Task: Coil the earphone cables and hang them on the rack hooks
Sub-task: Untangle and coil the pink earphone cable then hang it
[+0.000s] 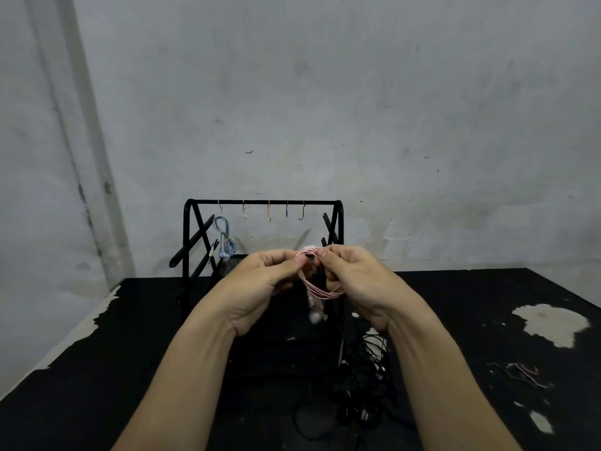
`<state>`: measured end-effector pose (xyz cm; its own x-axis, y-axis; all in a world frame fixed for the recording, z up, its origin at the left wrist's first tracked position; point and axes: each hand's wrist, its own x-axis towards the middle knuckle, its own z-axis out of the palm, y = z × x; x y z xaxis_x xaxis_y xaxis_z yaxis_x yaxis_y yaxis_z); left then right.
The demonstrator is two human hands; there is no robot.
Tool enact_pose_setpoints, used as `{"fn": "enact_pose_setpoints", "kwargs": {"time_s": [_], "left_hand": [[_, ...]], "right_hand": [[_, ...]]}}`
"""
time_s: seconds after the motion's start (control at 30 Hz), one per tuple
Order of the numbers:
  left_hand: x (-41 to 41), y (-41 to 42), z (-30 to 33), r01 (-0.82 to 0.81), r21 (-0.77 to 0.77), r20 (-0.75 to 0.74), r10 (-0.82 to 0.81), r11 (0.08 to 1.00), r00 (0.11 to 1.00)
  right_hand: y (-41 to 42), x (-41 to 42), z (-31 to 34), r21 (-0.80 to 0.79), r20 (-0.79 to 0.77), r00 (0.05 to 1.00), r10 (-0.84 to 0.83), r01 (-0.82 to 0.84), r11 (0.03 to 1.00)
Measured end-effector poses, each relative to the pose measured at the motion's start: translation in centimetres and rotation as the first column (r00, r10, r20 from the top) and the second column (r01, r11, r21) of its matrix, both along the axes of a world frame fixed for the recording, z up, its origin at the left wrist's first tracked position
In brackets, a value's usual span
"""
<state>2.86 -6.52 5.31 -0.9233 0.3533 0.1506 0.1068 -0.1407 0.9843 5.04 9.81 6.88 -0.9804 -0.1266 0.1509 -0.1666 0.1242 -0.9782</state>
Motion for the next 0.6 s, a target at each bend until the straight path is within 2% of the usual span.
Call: {"fn": "enact_pose_setpoints", "kwargs": {"time_s": [0.13,0.23,0.37,0.47,0.6], "left_hand": [[0.1,0.4,0.3,-0.069,0.076,0.039,0.067,0.995,0.997],[0.1,0.4,0.6,-0.068,0.171,0.08,0.055,0.983,0.995],[0.2,0.2,0.7,-0.035,0.278,0.16,-0.01,0.96,0.987],[0.2,0.3,1.0,-0.069,0.273,0.17,0.023,0.959,0.985],[0.0,0.5,1.0,-0.196,0.255,0.166,0.157,0.947,0.974]], "right_hand": [[0.3,0.1,0.1,-0.107,0.09,0.992,0.091,-0.082,0.991],[0.5,0.1,0.3,-0.193,0.062,0.99,0.129,-0.115,0.974],[1.2,-0.1,0.3,-0.181,0.051,0.992,0.115,-0.104,0.978],[1.5,-0.1,0.4,-0.221,0.062,0.986,0.156,-0.139,0.965],[1.7,-0.1,0.2,-0.255,0.021,0.98,0.196,-0.184,0.949]]}}
